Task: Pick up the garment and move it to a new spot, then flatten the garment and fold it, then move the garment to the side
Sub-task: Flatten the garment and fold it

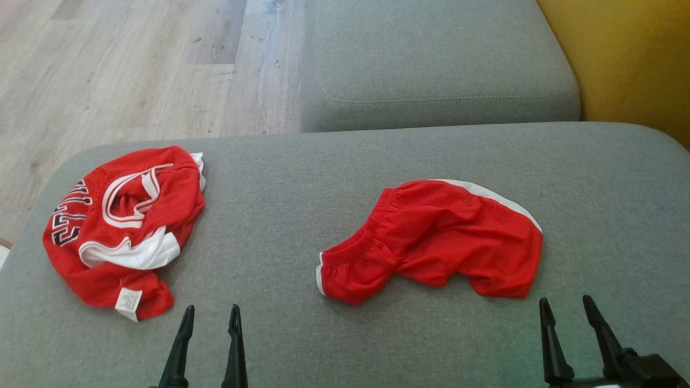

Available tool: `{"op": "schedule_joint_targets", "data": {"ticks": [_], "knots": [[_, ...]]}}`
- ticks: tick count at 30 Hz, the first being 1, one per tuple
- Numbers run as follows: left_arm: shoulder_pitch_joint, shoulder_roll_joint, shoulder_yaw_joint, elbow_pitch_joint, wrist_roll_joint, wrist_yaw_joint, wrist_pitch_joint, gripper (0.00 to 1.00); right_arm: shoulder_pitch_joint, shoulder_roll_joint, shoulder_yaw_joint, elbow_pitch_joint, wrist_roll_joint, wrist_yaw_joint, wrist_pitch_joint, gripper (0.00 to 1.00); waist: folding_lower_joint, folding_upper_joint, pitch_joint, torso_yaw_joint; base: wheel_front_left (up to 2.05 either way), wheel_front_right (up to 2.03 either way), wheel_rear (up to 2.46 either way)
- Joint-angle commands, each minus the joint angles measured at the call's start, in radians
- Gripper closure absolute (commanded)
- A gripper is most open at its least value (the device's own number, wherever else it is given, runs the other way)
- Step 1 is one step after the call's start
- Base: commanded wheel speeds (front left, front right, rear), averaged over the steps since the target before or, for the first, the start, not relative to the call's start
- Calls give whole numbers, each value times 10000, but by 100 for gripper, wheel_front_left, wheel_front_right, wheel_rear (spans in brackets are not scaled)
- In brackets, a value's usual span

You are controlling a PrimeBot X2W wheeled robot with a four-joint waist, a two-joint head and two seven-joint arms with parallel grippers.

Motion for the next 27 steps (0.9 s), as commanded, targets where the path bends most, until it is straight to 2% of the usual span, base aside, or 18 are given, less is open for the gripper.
{"op": "schedule_joint_targets", "data": {"ticks": [1, 10, 18, 23, 27], "knots": [[-543, -83, 338, -267, 84, -2, -82, 0, -358, -99, 270, -280, 15, 65, -38, 0, -1, 0, 8, -26, 0, 0, 0], [-963, -83, 169, -247, 193, -199, -82, 0, -468, -99, 457, -303, -52, 65, -38, 0, -1, 0, 375, -293, 0, 0, 0], [-2879, -83, -608, 307, 227, -579, -82, 0, -723, -99, 661, -343, -310, 65, -38, 0, -1, 0, 1203, -575, 0, 0, 0], [-5269, -83, -1621, 1737, -10, -660, -82, 0, -1308, -99, 883, -487, -494, 65, -38, 0, -1, 0, 2318, -946, 0, 0, 0], [-7494, -83, -2762, 3254, -833, -667, 427, 0, -1810, -99, 1065, -511, -577, 65, -38, 0, -1, 0, 3079, -1314, 0, 0, 0]]}}
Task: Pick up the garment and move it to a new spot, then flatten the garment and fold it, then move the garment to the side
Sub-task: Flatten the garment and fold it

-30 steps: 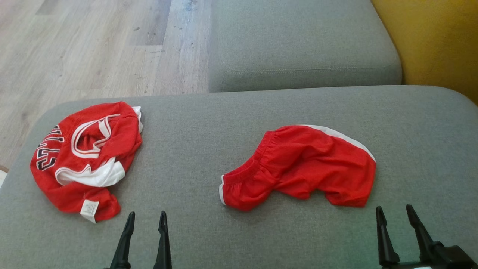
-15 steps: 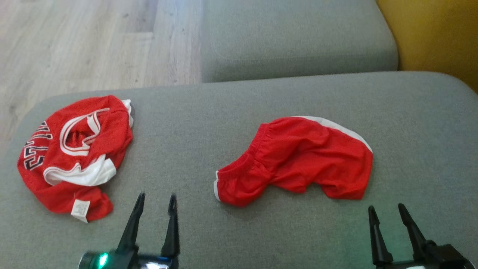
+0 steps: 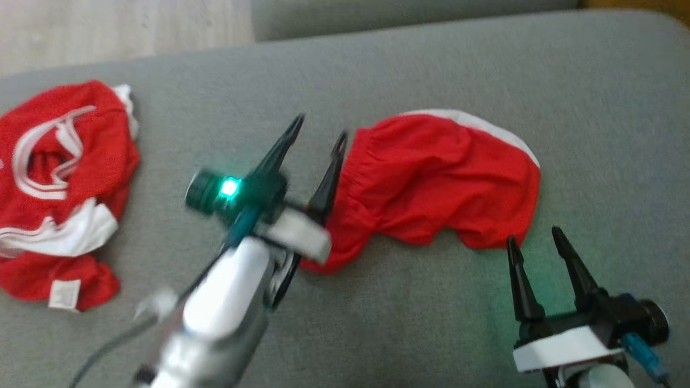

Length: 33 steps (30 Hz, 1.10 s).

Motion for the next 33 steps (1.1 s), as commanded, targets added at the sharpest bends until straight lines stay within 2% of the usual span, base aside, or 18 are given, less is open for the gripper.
{"op": "schedule_joint_targets", "data": {"ticks": [1, 2, 5, 11, 14, 17, 18, 19, 22, 25, 29, 33], "knots": [[-694, -14, 82, 7, -81, 97, 217, 0, -275, -95, 278, -315, -91, 65, -38, 0, -4, 0, 649, -480, 0, 0, 0], [-1576, -14, -439, 794, -402, 343, 808, 0, -436, -95, 326, -291, -83, 65, -38, 0, -4, 0, 871, -667, 0, 0, 0], [-2452, -14, -1065, 1755, -1186, 655, 1571, 0, -574, -95, 429, -246, -48, 65, -38, 0, -4, 0, 1063, -971, 0, 0, 0], [-3114, -14, -2013, 3093, -2923, 838, 3070, 0, -688, -95, 438, -196, 26, 65, -38, 0, -4, 0, 1133, -1361, 0, 0, 0], [-3175, -14, -2356, 3503, -3425, 903, 3446, 0, -640, -95, 441, -186, 44, 65, -38, 0, -4, 0, 1053, -1424, 0, 0, 0], [-3221, -14, -2631, 3627, -3795, 801, 3269, 0, -605, -95, 443, -155, 80, 65, -38, 0, -4, 0, 952, -1436, 0, 0, 0], [-3264, -14, -2706, 3573, -3873, 746, 3009, 95, -596, -95, 435, -149, 93, 65, -38, 0, -4, 0, 920, -1426, 0, 0, 0], [-3331, -14, -2828, 3486, -3874, 656, 2667, 100, -583, -95, 423, -140, 104, 65, -38, 0, -4, 0, 876, -1404, 0, 0, 0], [-3522, -14, -3270, 3271, -3618, 601, 1590, 100, -510, -95, 396, -121, 129, 65, -38, 0, -4, 0, 709, -1298, 0, 0, 0], [-3402, -14, -3873, 3114, -3263, 523, 1031, 100, -375, -95, 343, -91, 142, 65, -38, 0, -4, 0, 404, -1166, 0, 0, 0], [-2615, -13, -4640, 2711, -2935, 409, 761, 100, -114, -95, 234, -90, 177, 65, -38, 0, -4, 0, -48, -987, 0, 0, 0], [-1429, 5, -5262, 2315, -2951, 334, 943, 100, 9, -95, 174, -141, 197, 65, -38, 0, -4, 0, -212, -829, 0, 0, 0]]}}
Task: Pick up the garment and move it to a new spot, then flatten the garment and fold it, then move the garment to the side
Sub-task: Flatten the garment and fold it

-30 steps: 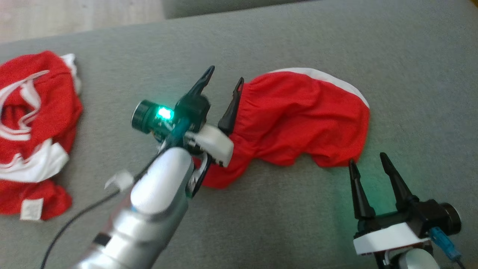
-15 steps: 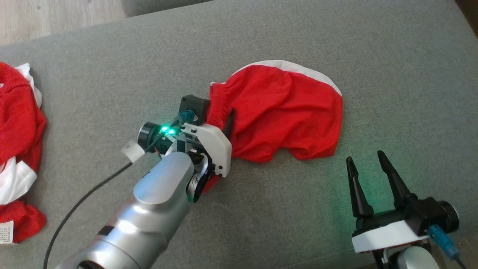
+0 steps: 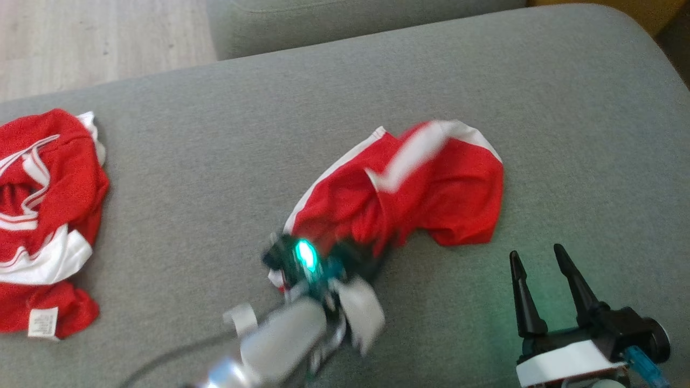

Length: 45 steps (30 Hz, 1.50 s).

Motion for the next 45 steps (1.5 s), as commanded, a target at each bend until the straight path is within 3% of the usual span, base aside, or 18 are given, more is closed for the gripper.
{"op": "schedule_joint_targets", "data": {"ticks": [1, 4, 5, 6, 7, 15, 22, 34, 35, 36, 37, 39, 40, 45], "knots": [[392, 99, -61, -357, -20, -40, 82, 100, -194, -89, 191, -316, 43, 65, -38, 0, 2, 0, -109, 171, 0, 0, 0], [834, 97, -251, -419, -117, -81, 128, 100, -184, -89, 185, -339, 30, 65, -38, 0, 2, 0, -99, 229, 0, 0, 0], [1006, 94, -301, -454, -187, -86, 110, 92, -169, -89, 170, -349, 19, 65, -38, 0, 2, 0, -106, 263, 0, 0, 0], [1146, 92, -347, -474, -255, -64, 136, 24, -149, -89, 138, -356, 6, 65, -38, 0, 2, 0, -113, 308, 0, 0, 0], [1248, 90, -362, -519, -335, -25, 147, 0, -131, -89, 98, -360, -14, 65, -38, 0, 2, 0, -123, 356, 0, 0, 0], [1213, 82, -218, -1574, -1139, 508, 83, 0, -103, -89, 57, -298, -146, 65, -38, 0, 2, 0, -351, 465, 0, 0, 0], [1076, 81, -314, -2234, -2686, 627, 778, 0, -155, -89, 281, -262, -73, 65, -38, 0, 2, 0, -335, 199, 0, 0, 0], [299, 80, -728, -1529, -4005, 1114, 832, 0, -329, -89, 275, -258, 11, 65, -38, 0, 2, 0, 11, -500, 0, 0, 0], [270, 80, -775, -1435, -4093, 1116, 840, 4, -333, -89, 266, -258, 24, 65, -38, 0, 2, 0, 22, -525, 0, 0, 0], [242, 80, -827, -1341, -4169, 1125, 850, 17, -335, -89, 257, -265, 36, 65, -38, 0, 2, 0, 35, -545, 0, 0, 0], [227, 80, -876, -1263, -4265, 1111, 860, 41, -336, -89, 248, -274, 45, 65, -38, 0, 2, 0, 45, -555, 0, 0, 0], [174, 80, -969, -1135, -4419, 1086, 812, 69, -334, -89, 223, -287, 54, 65, -38, 0, 2, 0, 61, -550, 0, 0, 0], [124, 80, -1012, -1081, -4441, 1100, 714, 98, -329, -89, 205, -293, 54, 65, -38, 0, 2, 0, 65, -535, 0, 0, 0], [-95, 80, -1253, -972, -4592, 1011, 282, 100, -311, -89, 71, -340, 14, 65, -38, 0, 2, 0, 73, -304, 0, 0, 0]]}}
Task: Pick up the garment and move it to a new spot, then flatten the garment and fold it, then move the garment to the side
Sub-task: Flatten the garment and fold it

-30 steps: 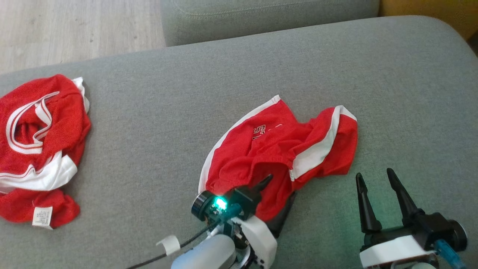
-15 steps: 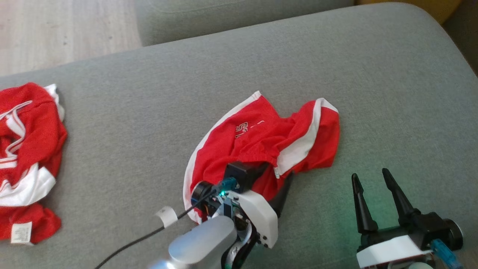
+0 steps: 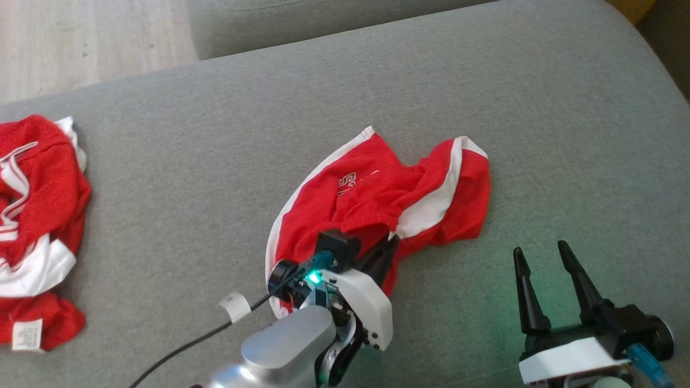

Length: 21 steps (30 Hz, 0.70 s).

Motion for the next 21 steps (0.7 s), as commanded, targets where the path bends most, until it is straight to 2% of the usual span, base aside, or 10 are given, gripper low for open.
{"op": "schedule_joint_targets", "data": {"ticks": [1, 7, 10, 15, 16, 17, 21], "knots": [[-443, 3, 163, -207, -181, -79, -212, 100, -265, -91, 172, -337, -1, 65, -38, 0, -1, 0, -25, 133, 0, 0, 0], [-547, 50, -59, 19, 197, -47, -831, 100, -232, -91, 122, -347, -17, 65, -38, 0, -1, 0, -204, 493, 0, 0, 0], [-412, 423, -33, -122, 350, 85, -1140, 100, -199, -91, 50, -375, -1, 65, -38, 0, -1, 0, -357, 748, 0, 0, 0], [-146, 1738, 8, -1057, 590, 524, -1203, 100, -66, -91, -159, -407, -11, 65, -38, 0, -1, 0, -597, 1270, 0, 0, 0], [-121, 2057, 3, -1327, 651, 632, -1141, 100, -54, -91, -196, -402, -7, 65, -38, 0, -1, 0, -624, 1366, 0, 0, 0], [-81, 2651, 21, -1934, 708, 821, -969, 100, -42, -91, -271, -392, 53, 65, -38, 0, -1, 0, -657, 1561, 0, 0, 0], [-95, 3720, -41, -3202, 880, 1127, -474, 100, -102, -91, -386, -329, 100, 65, -38, 0, -1, 0, -668, 1902, 0, 0, 0]]}}
